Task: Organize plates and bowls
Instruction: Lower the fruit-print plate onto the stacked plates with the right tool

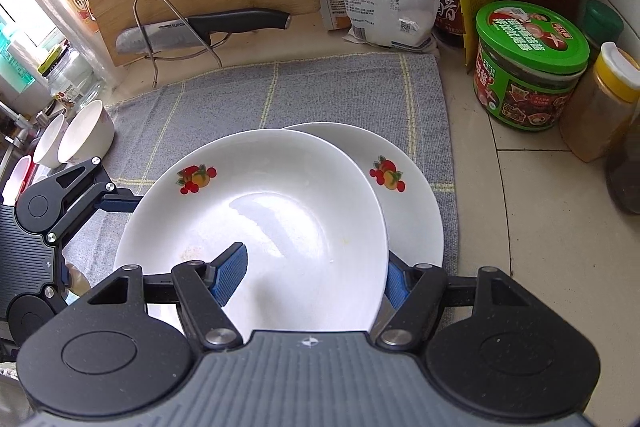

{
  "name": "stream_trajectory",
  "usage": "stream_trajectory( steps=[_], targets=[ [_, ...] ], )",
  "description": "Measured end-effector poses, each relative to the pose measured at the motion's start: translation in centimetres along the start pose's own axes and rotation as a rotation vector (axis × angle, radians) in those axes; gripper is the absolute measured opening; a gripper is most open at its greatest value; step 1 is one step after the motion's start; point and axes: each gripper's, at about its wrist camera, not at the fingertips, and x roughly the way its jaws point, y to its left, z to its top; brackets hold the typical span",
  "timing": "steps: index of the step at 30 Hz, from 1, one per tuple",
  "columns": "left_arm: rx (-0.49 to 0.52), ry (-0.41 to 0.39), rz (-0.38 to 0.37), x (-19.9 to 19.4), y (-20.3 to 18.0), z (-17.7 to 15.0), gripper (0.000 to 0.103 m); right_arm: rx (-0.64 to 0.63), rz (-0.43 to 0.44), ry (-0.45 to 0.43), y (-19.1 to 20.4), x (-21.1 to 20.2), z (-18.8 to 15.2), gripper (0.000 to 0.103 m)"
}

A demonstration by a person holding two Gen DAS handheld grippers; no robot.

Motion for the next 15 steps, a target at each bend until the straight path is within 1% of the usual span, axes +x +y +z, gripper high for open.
stream_trajectory(
  steps=[9, 15],
  targets=[
    [0.014, 0.01, -0.029, 1.0, -0.2, 0.5, 0.102, 0.011, -0.035, 0.02, -0.7, 0.1, -0.4, 0.075],
    [0.062, 0.012, -0.027, 1.9, -0.6, 1.1, 0.102, 0.025, -0.056, 0.013, -1.2, -0.8, -0.7, 0.075]
  ],
)
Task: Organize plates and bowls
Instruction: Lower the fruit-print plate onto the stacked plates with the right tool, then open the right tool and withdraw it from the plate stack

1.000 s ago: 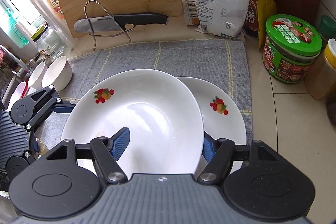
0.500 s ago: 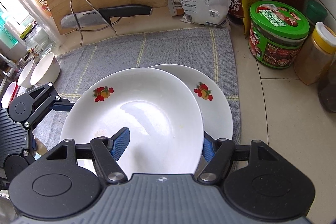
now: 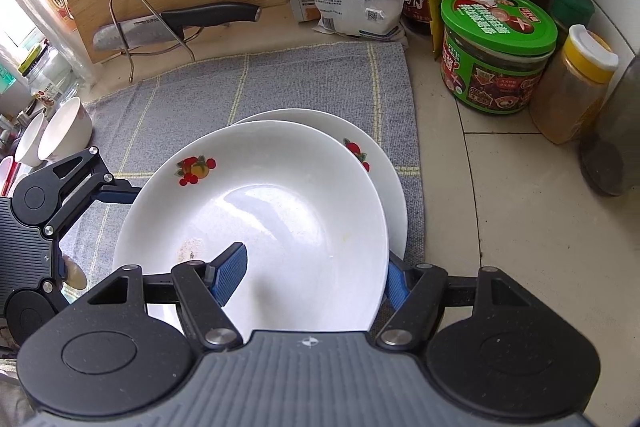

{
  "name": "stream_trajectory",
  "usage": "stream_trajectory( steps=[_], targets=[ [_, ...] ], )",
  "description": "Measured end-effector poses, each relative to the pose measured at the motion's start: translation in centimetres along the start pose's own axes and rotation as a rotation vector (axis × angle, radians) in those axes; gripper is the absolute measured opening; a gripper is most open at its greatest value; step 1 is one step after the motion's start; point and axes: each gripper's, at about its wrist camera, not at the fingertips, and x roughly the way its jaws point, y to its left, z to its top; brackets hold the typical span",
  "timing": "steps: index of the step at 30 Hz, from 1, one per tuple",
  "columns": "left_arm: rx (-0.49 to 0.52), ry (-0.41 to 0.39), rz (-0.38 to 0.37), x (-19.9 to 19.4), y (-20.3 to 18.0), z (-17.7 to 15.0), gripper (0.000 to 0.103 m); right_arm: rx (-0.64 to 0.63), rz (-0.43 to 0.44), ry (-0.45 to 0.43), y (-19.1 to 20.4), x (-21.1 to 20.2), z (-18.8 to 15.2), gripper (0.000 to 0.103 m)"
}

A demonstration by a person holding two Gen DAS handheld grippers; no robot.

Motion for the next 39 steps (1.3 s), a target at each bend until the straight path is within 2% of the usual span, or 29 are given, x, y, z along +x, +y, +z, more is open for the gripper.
stream_trajectory(
  steps=[7, 11, 19, 26, 31, 39],
  targets=[
    [0.033, 0.008, -0.007, 0.5, -0.1, 0.6, 0.102, 0.013, -0.013, -0.014, -0.6, -0.7, -0.1, 0.076],
    [0.035, 0.032, -0.035, 0.9, 0.1, 0.8, 0.101, 0.007, -0.048, 0.003, -0.4, -0.5, -0.2, 0.076],
    [0.036, 0.047, -0.051, 1.4, 0.7, 0.9, 0.103, 0.025, -0.055, 0.025, -0.7, 0.0, -0.5, 0.077],
    [0.038, 0.091, -0.021, 1.3, 0.4, 1.4, 0.102, 0.023, -0.068, 0.043, -0.6, 0.3, -0.7, 0.079],
    [0.017, 0.117, -0.028, 1.0, 0.7, 1.7, 0.102, 0.022, -0.063, 0.051, -0.6, 0.2, -0.7, 0.079],
    [0.009, 0.12, -0.027, -0.1, 0.9, 1.1, 0.102, 0.005, -0.055, 0.062, -0.1, 0.2, -0.7, 0.08]
  ],
)
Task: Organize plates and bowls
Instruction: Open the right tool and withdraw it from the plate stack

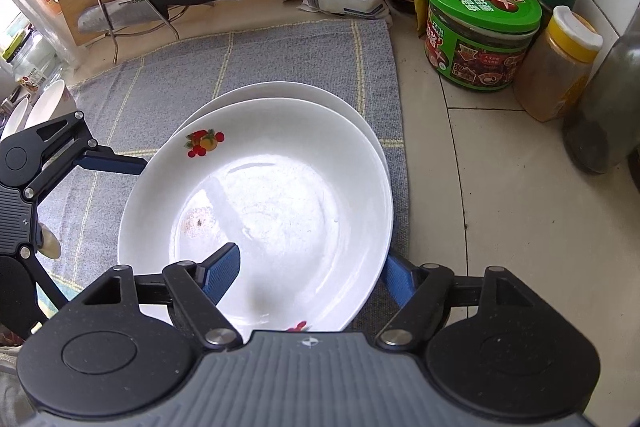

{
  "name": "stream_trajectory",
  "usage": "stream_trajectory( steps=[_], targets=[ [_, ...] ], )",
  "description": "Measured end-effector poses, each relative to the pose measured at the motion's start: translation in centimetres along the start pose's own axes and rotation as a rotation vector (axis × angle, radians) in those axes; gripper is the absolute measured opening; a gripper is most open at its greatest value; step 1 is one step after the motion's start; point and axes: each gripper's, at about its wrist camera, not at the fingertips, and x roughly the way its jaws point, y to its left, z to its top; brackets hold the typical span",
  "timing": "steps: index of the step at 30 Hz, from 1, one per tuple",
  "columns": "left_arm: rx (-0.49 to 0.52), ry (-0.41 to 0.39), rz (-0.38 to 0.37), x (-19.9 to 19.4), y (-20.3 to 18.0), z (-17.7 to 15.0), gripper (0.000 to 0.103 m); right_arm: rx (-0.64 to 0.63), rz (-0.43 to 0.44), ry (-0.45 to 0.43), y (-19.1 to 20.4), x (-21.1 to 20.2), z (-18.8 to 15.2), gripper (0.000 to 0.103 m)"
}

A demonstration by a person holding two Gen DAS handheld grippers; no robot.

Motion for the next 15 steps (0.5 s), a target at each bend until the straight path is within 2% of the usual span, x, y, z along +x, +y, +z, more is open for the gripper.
stream_trajectory(
  steps=[7, 9, 12, 15],
  targets=[
    [0.021, -0.027, -0.03, -0.4, -0.7, 0.2, 0.102, 0.001, 0.003, -0.005, 0.2, -0.3, -0.1, 0.082],
    [0.028, -0.035, -0.023, -0.4, -1.0, 0.2, 0.102, 0.002, 0.01, -0.012, 0.3, -0.5, -0.2, 0.085],
    [0.031, -0.065, -0.008, -0.7, -1.2, 0.1, 0.102, -0.006, 0.02, -0.032, 0.8, -0.8, -0.4, 0.095],
    [0.013, -0.097, 0.004, -1.0, -1.2, -0.1, 0.102, -0.035, -0.018, -0.065, 1.8, -1.2, -0.7, 0.102]
  ],
)
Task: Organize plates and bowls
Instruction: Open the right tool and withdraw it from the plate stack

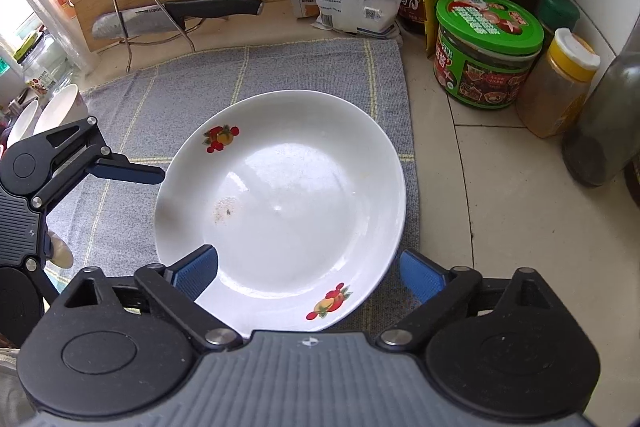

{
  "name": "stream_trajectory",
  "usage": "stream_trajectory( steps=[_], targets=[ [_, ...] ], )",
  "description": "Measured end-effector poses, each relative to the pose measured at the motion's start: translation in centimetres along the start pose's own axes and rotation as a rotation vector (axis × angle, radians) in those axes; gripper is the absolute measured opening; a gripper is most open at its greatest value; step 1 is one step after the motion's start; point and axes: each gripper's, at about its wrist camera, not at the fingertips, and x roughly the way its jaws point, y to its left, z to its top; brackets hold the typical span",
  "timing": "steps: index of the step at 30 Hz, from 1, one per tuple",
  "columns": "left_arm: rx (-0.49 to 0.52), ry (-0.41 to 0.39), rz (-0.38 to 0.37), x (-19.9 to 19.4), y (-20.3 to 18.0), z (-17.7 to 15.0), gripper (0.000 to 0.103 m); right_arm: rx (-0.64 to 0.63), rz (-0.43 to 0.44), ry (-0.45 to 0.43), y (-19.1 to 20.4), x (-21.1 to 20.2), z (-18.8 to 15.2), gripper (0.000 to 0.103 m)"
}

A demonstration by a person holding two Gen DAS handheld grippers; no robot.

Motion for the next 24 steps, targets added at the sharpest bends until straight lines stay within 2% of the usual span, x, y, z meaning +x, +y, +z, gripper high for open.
stream_trajectory(
  steps=[5, 12, 18, 24],
  targets=[
    [-0.067, -0.049, 0.052, -0.6, 0.6, -0.4, 0.102, -0.041, -0.074, -0.052, 1.4, -0.2, -0.4, 0.103],
    [-0.208, -0.056, 0.134, -1.6, 1.6, -2.0, 0.102, -0.027, -0.127, -0.097, 2.6, -0.1, -1.3, 0.103],
    [-0.346, -0.102, 0.253, -3.6, 2.2, -3.2, 0.102, -0.034, -0.142, -0.179, 3.9, -0.7, -1.5, 0.103],
    [-0.462, -0.132, 0.341, -6.3, 2.0, -4.8, 0.102, -0.03, -0.1, -0.247, 5.3, -0.9, -1.2, 0.103]
  ],
)
